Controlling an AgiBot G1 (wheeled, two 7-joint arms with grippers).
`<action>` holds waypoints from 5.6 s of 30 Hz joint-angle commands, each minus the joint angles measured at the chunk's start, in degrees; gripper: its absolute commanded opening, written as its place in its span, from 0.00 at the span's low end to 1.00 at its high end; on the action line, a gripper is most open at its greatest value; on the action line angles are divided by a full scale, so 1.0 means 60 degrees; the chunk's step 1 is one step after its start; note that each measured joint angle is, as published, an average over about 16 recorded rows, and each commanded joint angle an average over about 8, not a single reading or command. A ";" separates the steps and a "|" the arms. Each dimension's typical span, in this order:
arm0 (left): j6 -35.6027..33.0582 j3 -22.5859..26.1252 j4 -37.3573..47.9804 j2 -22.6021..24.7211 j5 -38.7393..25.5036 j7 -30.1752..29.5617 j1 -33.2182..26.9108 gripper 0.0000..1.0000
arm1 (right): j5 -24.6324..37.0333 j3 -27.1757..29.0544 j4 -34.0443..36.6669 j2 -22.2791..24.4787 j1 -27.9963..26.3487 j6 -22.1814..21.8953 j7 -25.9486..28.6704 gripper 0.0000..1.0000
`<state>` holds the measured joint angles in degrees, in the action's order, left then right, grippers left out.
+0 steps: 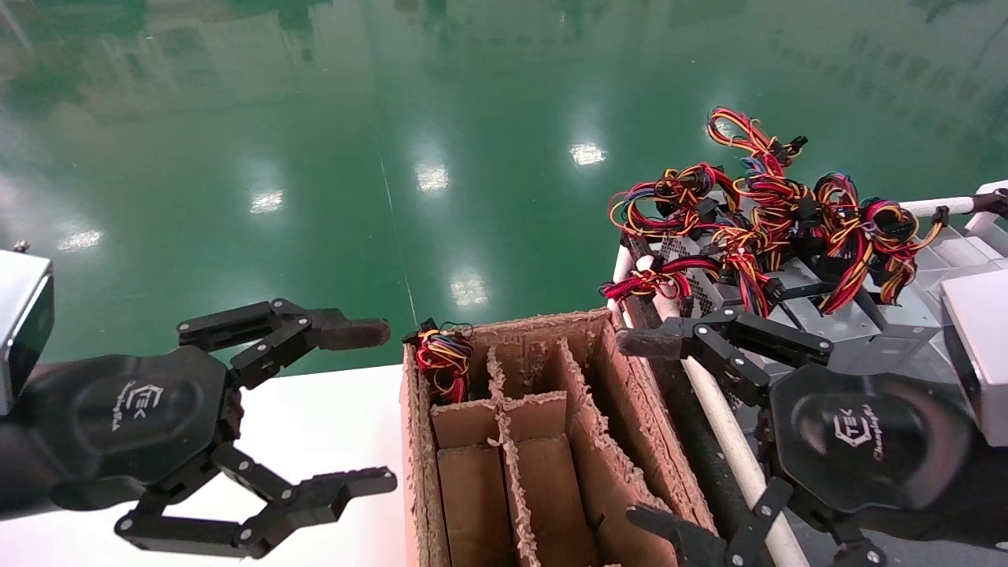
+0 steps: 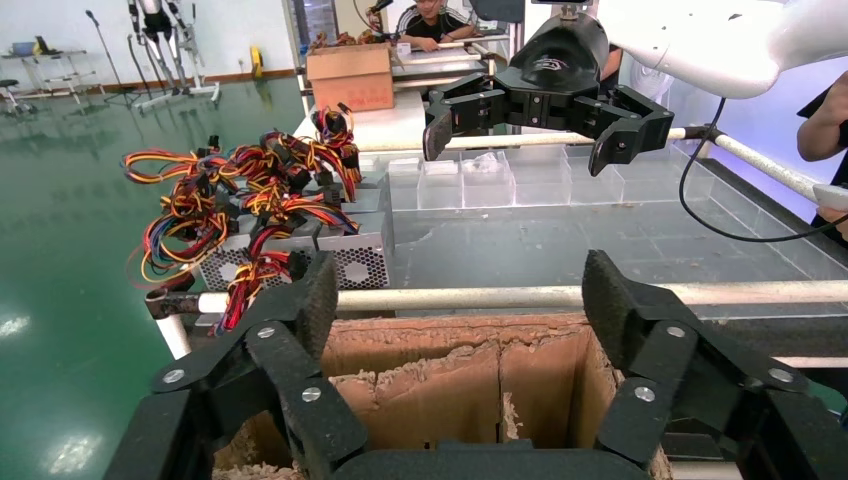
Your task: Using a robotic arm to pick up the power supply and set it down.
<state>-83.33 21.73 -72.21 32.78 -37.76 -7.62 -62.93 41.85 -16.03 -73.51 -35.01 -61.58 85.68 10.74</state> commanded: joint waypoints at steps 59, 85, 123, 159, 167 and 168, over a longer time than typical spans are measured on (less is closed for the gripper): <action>0.0000 0.0003 0.0002 -0.0001 0.0002 0.0002 -0.0002 1.00 | 0.6240 -0.3509 0.8575 -0.6875 -0.5168 -0.2278 -0.2451 0.02; 0.0000 0.0004 0.0002 -0.0001 0.0003 0.0003 -0.0002 1.00 | 0.5552 -0.4163 0.9368 -0.7114 -0.5239 -0.2637 -0.3338 0.00; 0.0001 0.0007 0.0002 -0.0002 0.0004 0.0004 -0.0003 1.00 | 0.3697 -0.4625 0.9651 -0.6548 -0.5458 -0.2030 -0.3402 0.00; 0.0002 0.0009 0.0002 -0.0003 0.0005 0.0005 -0.0003 1.00 | 0.1073 -0.2790 0.7611 -0.0680 -0.7323 0.0824 -0.1397 0.00; 0.0002 0.0009 0.0002 -0.0003 0.0006 0.0005 -0.0003 1.00 | -0.0049 -0.2964 0.6291 0.1218 -0.6171 0.0948 -0.0903 0.00; 0.0002 0.0009 0.0002 -0.0003 0.0006 0.0005 -0.0003 1.00 | -0.0227 -0.3000 0.6139 0.1460 -0.5986 0.0948 -0.0888 0.00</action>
<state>-83.32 21.79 -72.20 32.76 -37.72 -7.59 -62.95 40.45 -34.10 -35.93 -26.63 -97.28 91.27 4.68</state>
